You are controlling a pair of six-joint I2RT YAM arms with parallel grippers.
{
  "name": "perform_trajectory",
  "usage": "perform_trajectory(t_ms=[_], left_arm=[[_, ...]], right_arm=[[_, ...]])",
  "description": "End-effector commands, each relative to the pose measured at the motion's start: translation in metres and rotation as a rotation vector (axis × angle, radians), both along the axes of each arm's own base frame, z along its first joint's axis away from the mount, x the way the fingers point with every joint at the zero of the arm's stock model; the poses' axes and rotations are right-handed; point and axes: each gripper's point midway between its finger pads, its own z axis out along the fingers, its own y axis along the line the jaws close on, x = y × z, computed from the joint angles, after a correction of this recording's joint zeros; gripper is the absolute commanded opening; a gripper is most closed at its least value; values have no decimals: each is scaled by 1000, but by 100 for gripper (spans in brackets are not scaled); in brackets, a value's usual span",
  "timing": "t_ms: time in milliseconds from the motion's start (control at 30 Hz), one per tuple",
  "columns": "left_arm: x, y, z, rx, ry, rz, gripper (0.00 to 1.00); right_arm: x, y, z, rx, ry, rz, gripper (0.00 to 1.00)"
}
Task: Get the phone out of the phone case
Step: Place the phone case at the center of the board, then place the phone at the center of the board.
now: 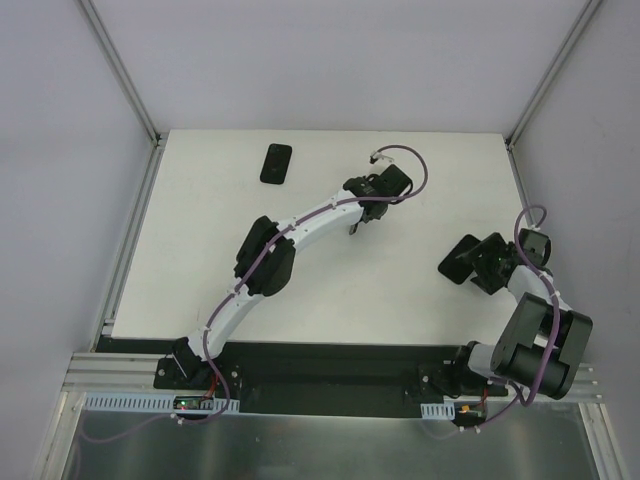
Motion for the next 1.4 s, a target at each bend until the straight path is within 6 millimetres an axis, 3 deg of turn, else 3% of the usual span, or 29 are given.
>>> perform_trajectory(t_ms=[0,67,333,433,500,667,767,800,867,900,967,1000,1033,1133,1167,1267,1367], left_arm=[[6,-20,28,-27,-59,-52,0],[1,-26,25,-40,-41,-74,0],[-10,-36,26,-96,11,-120,18],[-16,-43,25,-128,39,-141,32],[-21,-46,22,-145,59,-149,51],[-28,-47,27,-168,76,-158,56],[-29,-41,46,-178,49,-146,58],[-27,-36,58,-187,32,-138,59],[-24,-22,64,-176,21,-115,69],[-21,-14,78,-190,4,-103,70],[-10,13,75,-190,26,-52,78],[-5,27,85,-208,18,-30,80],[8,49,85,-209,20,17,81],[21,89,84,-210,37,90,90],[31,113,78,-200,46,133,93],[47,148,71,-170,52,182,98],[64,169,50,-131,86,185,99]], right_arm=[[11,-4,11,-14,-64,19,90],[8,-4,14,-29,-53,25,100],[-14,-19,29,-147,-19,-23,96],[-27,-20,36,-181,-6,-32,96],[-30,-21,41,-195,-14,-36,96],[-38,-17,56,-213,-42,-35,96],[-41,-15,63,-220,-56,-24,96],[-42,-14,64,-218,-57,-19,96],[-43,-11,67,-215,-61,-1,96],[-44,-10,68,-213,-63,4,96],[-47,-7,68,-207,-64,12,96],[-47,-6,68,-204,-66,16,96],[-47,-5,68,-203,-71,19,96],[-47,-2,69,-198,-78,28,96],[-46,-1,70,-197,-82,33,96],[-43,1,72,-198,-88,44,96],[-41,3,72,-201,-85,54,96]])
